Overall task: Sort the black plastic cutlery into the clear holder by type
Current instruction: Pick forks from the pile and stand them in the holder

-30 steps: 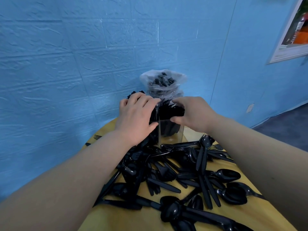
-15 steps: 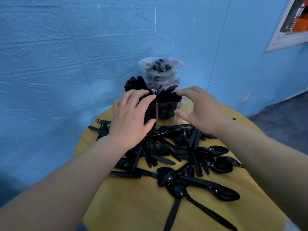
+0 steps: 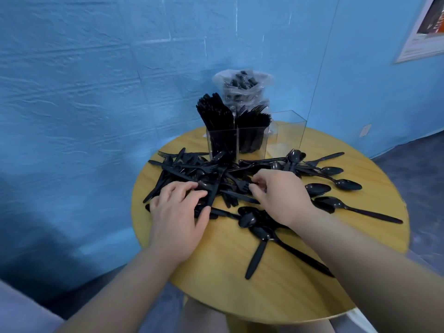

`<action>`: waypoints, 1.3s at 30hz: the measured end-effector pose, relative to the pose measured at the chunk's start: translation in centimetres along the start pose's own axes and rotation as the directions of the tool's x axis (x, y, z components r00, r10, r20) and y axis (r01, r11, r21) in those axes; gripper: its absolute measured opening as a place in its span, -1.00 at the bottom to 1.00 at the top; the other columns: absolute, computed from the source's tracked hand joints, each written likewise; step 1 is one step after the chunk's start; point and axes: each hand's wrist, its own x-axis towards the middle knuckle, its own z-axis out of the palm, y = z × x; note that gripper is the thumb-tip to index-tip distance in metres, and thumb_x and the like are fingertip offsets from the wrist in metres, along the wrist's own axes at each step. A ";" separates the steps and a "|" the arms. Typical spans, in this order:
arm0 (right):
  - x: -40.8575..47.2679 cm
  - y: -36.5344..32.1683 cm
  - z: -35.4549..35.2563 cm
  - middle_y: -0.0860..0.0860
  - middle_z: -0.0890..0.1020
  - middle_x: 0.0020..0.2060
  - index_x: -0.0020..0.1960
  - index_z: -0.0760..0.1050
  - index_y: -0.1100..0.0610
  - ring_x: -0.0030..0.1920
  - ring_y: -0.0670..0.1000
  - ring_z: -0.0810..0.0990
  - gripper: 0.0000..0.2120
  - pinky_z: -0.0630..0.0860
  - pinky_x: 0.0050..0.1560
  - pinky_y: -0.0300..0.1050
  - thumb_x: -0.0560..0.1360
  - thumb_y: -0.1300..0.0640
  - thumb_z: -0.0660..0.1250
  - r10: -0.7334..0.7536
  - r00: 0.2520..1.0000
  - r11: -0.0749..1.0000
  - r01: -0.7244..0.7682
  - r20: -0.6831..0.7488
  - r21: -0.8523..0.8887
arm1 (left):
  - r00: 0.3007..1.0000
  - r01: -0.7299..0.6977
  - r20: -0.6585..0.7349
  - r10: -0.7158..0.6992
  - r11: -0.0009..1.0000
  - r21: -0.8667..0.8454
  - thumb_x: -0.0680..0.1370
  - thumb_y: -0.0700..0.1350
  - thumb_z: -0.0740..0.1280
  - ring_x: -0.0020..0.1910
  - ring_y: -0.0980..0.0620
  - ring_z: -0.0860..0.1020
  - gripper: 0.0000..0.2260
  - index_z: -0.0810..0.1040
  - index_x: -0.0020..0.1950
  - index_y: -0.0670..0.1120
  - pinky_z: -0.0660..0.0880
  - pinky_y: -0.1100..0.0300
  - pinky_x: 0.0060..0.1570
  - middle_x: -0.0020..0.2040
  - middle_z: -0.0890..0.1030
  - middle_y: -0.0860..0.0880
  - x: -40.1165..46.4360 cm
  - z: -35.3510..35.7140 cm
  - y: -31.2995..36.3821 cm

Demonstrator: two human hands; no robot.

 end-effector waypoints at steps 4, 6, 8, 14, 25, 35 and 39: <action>0.7 -1.2 0.7 0.00 0.62 -0.14 0.17 0.45 0.08 -0.12 0.06 0.58 -0.67 0.51 -0.23 -0.10 0.56 -0.13 0.20 0.115 0.993 0.983 -0.110 0.023 -0.149 | 0.991 0.033 0.124 -0.040 0.998 0.061 0.50 0.13 0.29 0.35 0.01 0.30 -0.70 0.57 0.20 0.13 0.27 -0.13 0.22 0.25 0.52 0.11 -0.3 -0.4 -0.3; 1.1 -1.4 0.9 0.01 0.61 -0.11 0.17 0.45 0.08 -0.11 0.09 0.58 -0.69 0.54 -0.20 -0.08 0.55 -0.10 0.23 0.168 0.984 0.973 -0.157 0.053 -0.172 | 0.975 0.011 0.220 -0.026 0.998 0.068 0.55 0.17 0.20 0.41 0.05 0.22 -0.67 0.50 0.28 0.19 0.17 -0.10 0.30 0.33 0.45 0.18 -0.3 -0.5 0.1; 1.3 -1.3 1.0 0.02 0.61 -0.10 0.16 0.49 0.07 -0.09 0.10 0.58 -0.74 0.56 -0.15 -0.06 0.55 -0.04 0.25 0.218 0.974 0.968 -0.207 0.069 -0.140 | 0.967 -0.010 0.257 -0.003 0.999 0.049 0.58 0.17 0.15 0.44 0.09 0.16 -0.67 0.46 0.32 0.22 0.10 -0.07 0.35 0.37 0.39 0.22 -0.2 -0.6 0.1; 0.6 -0.1 -0.1 0.01 0.64 -0.25 0.00 0.60 0.07 -0.20 0.07 0.59 -0.80 0.57 -0.19 -0.09 0.55 0.02 0.25 0.271 0.963 0.959 -0.269 0.009 -0.094 | 0.962 -0.038 0.269 0.040 0.999 -0.013 0.59 0.14 0.16 0.46 0.15 0.12 -0.65 0.37 0.39 0.22 0.09 -0.03 0.40 0.38 0.36 0.26 -0.1 -0.8 -0.1; -3.1 -0.6 -2.4 -0.13 0.59 -0.27 -0.04 0.65 0.08 -0.23 -0.19 0.53 -0.89 0.47 -0.18 -0.30 0.50 0.10 0.36 -0.029 0.974 0.984 0.067 -0.224 0.165 | 0.990 -0.131 0.037 0.137 0.982 -0.136 0.55 0.10 0.18 0.37 0.02 0.33 -0.51 0.33 0.46 -0.03 0.24 0.07 0.33 0.38 0.41 0.03 -0.6 -0.4 0.0; -2.7 -3.7 -0.7 -0.18 0.61 -0.24 -0.01 0.62 -0.03 -0.21 -0.20 0.55 -0.85 0.48 -0.16 -0.29 0.47 -0.03 0.38 -0.022 0.996 0.929 0.054 -0.088 0.367 | 0.984 -0.127 -0.151 0.098 0.971 -0.200 0.59 -0.05 0.16 -0.24 0.10 0.58 -0.74 0.63 0.10 -0.01 0.46 0.13 -0.18 -0.20 0.63 0.12 -1.0 -1.4 -0.9; -1.1 -4.5 -0.1 -0.19 0.59 -0.20 0.04 0.61 0.00 -0.13 -0.13 0.55 -0.84 0.53 -0.04 -0.14 0.50 -0.01 0.35 -0.036 0.995 0.950 0.063 -0.093 0.306 | 0.970 0.075 -0.204 -0.131 0.962 -0.262 0.60 -0.08 0.25 -0.29 0.06 0.58 -0.80 0.64 0.12 0.01 0.40 0.08 -0.13 -0.24 0.67 0.10 -0.5 -2.8 -4.1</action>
